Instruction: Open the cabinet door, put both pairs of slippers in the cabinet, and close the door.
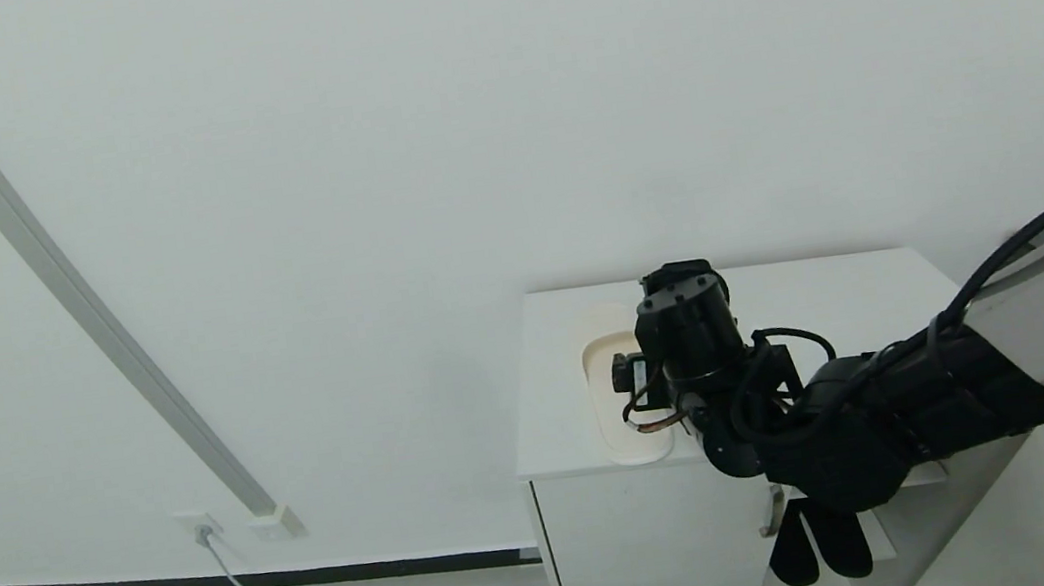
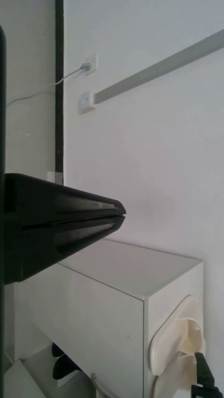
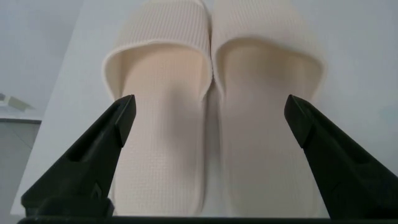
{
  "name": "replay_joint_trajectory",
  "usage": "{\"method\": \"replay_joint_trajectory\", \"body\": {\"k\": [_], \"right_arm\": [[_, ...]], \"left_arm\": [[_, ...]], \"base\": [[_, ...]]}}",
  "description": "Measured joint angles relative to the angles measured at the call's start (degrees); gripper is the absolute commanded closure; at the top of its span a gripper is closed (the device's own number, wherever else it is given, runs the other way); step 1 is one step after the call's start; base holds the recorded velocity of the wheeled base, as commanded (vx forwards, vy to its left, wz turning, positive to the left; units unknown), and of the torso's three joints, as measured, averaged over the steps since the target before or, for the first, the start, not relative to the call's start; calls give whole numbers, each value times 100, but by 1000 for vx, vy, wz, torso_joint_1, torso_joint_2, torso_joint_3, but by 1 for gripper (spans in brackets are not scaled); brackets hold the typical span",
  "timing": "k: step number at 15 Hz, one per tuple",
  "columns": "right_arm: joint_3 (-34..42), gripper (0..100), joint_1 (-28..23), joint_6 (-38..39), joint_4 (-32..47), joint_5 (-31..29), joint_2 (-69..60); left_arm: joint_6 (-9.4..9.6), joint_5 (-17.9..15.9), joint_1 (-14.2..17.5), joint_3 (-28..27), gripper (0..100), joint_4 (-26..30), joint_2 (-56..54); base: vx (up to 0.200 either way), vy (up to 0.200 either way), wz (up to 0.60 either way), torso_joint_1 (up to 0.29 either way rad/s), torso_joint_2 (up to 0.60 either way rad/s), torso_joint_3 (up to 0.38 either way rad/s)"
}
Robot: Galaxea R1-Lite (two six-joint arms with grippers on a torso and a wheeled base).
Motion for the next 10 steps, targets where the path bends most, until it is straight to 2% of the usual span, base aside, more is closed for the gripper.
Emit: {"method": "replay_joint_trajectory", "body": {"k": [4, 10], "right_arm": [[-17, 0, -201, -472, -833, 24, 374], [-347, 0, -302, -657, -962, 88, 879]], "left_arm": [[0, 2, -2, 0, 100, 0, 0], [2, -5, 0, 0, 100, 0, 0]], "base": [[0, 0, 0, 0, 0, 0], [0, 0, 0, 0, 0, 0]]}}
